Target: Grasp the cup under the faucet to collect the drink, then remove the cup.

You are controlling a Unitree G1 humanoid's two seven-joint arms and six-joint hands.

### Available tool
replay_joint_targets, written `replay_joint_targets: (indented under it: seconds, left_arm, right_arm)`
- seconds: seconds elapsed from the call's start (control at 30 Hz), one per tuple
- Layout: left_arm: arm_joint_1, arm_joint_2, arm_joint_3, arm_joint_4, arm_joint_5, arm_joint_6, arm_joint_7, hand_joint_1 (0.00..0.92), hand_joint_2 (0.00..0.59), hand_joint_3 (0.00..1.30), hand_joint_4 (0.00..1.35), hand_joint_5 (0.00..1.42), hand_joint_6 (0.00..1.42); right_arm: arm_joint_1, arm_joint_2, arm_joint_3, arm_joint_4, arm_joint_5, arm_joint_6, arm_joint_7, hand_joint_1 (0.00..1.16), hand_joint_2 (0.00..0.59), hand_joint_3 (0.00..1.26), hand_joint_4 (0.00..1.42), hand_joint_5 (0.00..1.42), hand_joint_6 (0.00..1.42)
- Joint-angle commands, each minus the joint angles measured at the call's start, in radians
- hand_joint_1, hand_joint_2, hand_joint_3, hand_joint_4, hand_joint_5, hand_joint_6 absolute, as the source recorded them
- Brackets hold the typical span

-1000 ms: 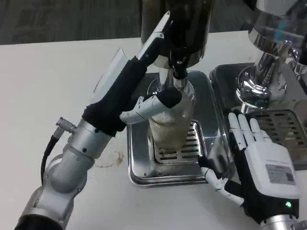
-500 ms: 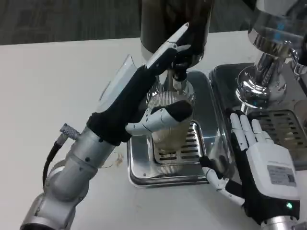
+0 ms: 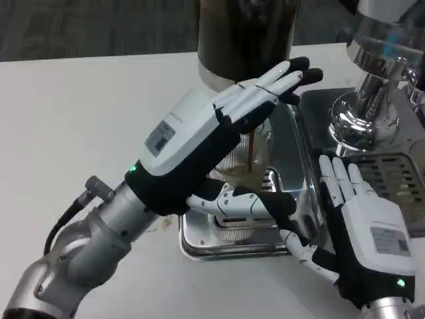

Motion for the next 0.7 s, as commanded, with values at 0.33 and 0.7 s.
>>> replay_joint_targets:
  seconds: [0.33, 0.7]
  left_arm:
    - [0.02, 0.02, -0.035, 0.009, 0.025, -0.001, 0.034, 0.0, 0.132, 0.12, 0.0, 0.27, 0.22]
    - [0.017, 0.021, -0.034, 0.02, 0.013, 0.01, 0.05, 0.0, 0.136, 0.13, 0.0, 0.27, 0.23]
  right_arm:
    - [-0.067, -0.008, -0.077, 0.088, 0.319, -0.231, 0.11, 0.45, 0.263, 0.0, 0.0, 0.0, 0.18]
    - [-0.176, -0.002, -0.102, 0.184, 0.435, -0.266, 0.274, 0.56, 0.205, 0.0, 0.0, 0.0, 0.12]
